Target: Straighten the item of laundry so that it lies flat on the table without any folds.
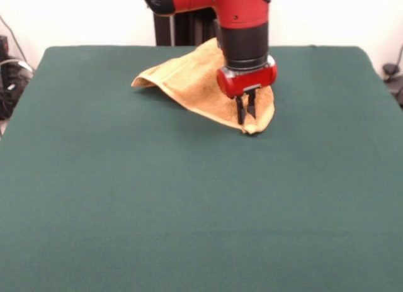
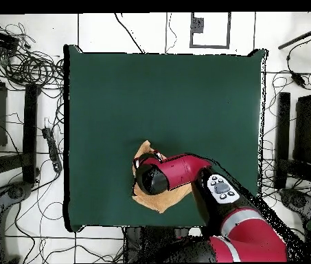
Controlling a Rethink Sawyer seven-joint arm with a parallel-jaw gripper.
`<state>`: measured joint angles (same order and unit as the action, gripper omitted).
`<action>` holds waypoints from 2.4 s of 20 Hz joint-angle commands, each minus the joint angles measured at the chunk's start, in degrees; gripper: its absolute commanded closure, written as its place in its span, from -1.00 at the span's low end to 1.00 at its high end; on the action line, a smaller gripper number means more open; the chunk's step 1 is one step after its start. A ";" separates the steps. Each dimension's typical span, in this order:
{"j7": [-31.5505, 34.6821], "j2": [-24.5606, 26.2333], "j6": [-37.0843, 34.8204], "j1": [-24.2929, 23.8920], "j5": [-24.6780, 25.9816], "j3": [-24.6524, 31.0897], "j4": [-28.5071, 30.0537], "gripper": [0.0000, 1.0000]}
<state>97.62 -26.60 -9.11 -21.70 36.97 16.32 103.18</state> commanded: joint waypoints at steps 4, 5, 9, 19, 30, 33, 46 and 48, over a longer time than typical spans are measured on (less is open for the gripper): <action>-2.28 10.86 2.38 0.05 6.09 4.84 -10.86 1.00; -1.60 10.83 4.09 0.30 6.53 4.92 -11.25 1.00; 0.59 8.87 8.46 1.89 7.50 5.17 -12.02 1.00; 2.95 5.72 14.58 4.93 10.23 4.50 -14.09 1.00; 0.29 4.98 8.46 0.82 11.21 11.36 -14.36 1.00; -1.46 4.96 7.45 -1.16 11.93 14.88 -14.36 1.00; -5.69 2.04 0.68 -2.57 13.13 20.79 -14.41 1.00; -5.75 1.73 0.30 -2.52 13.40 21.19 -14.46 1.00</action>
<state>97.61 -24.16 -4.11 -25.11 48.47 28.98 93.39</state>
